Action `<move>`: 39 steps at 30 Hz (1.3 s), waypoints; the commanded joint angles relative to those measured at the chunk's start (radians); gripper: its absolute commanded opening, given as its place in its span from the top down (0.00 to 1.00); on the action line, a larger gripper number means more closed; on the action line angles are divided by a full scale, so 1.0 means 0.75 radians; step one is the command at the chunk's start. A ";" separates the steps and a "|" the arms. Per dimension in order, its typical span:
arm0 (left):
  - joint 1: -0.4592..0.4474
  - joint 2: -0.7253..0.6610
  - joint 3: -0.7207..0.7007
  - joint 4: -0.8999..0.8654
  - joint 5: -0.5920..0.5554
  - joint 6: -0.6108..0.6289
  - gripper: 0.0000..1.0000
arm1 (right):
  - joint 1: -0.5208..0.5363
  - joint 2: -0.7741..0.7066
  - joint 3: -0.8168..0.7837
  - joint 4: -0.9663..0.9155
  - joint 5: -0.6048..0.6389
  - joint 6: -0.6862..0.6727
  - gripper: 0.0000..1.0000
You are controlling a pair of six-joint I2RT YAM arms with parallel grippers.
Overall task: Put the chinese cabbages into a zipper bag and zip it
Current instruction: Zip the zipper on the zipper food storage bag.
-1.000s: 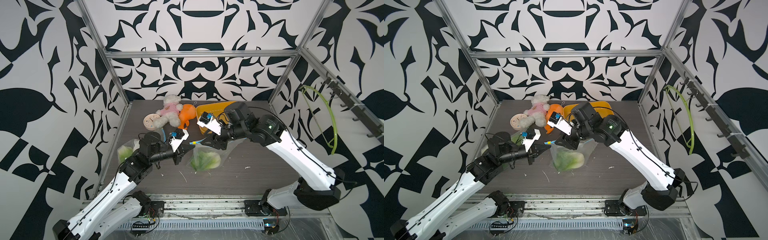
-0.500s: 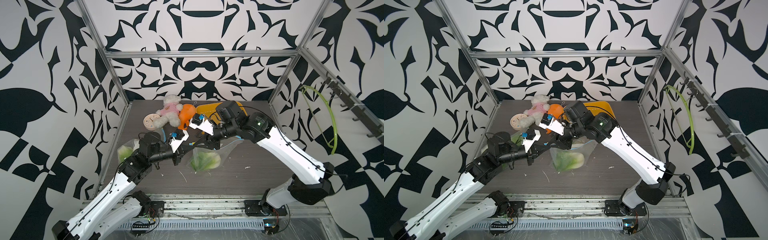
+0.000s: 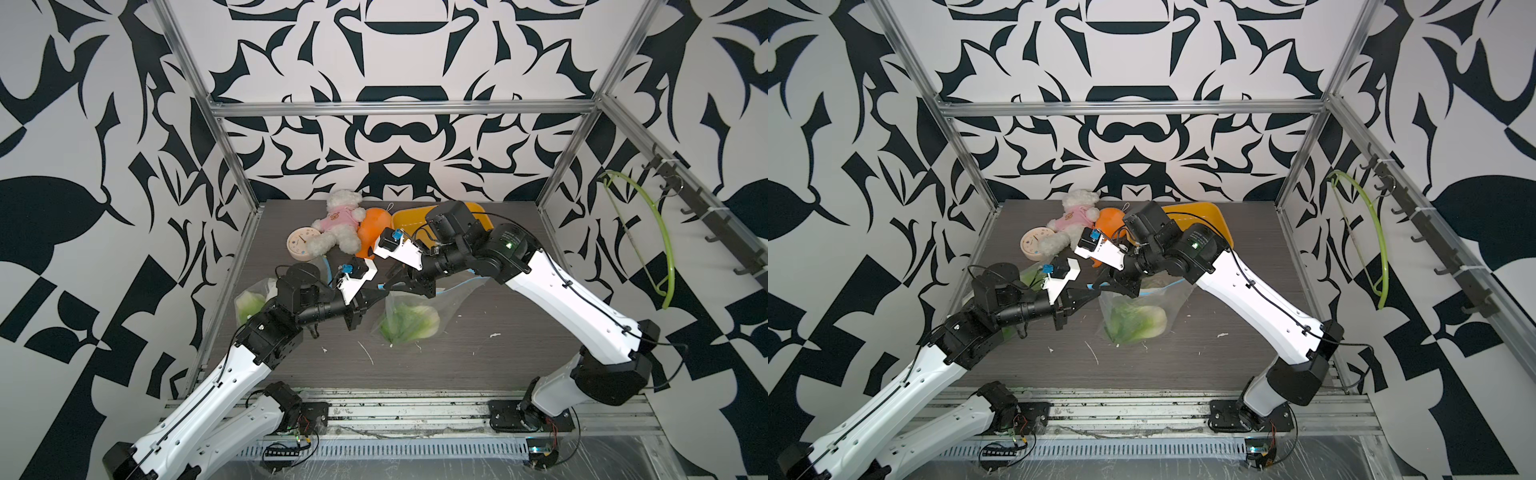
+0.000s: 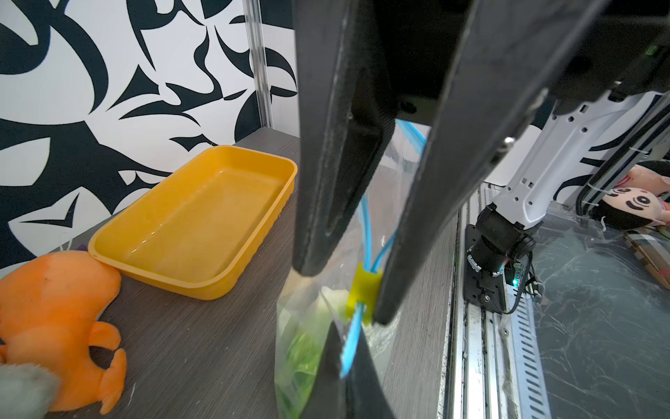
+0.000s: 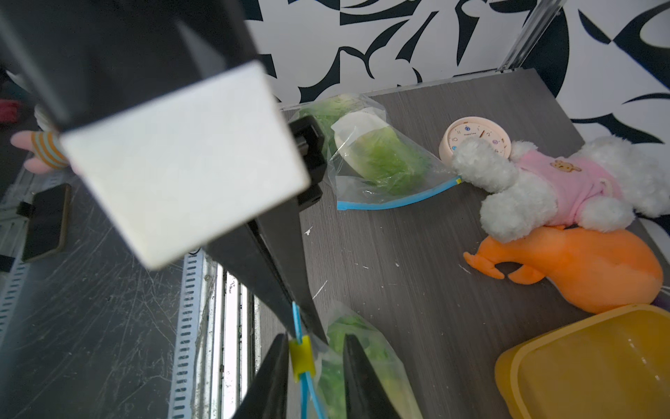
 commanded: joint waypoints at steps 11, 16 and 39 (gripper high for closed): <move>0.004 0.009 0.063 0.003 0.007 0.015 1.00 | 0.006 -0.018 0.001 0.009 -0.039 -0.014 0.69; 0.004 0.004 0.063 -0.001 0.007 0.015 1.00 | 0.005 -0.002 0.025 -0.011 -0.044 -0.016 0.78; 0.002 0.034 0.075 0.066 0.046 0.003 0.90 | 0.006 -0.030 0.016 0.027 -0.045 0.002 0.96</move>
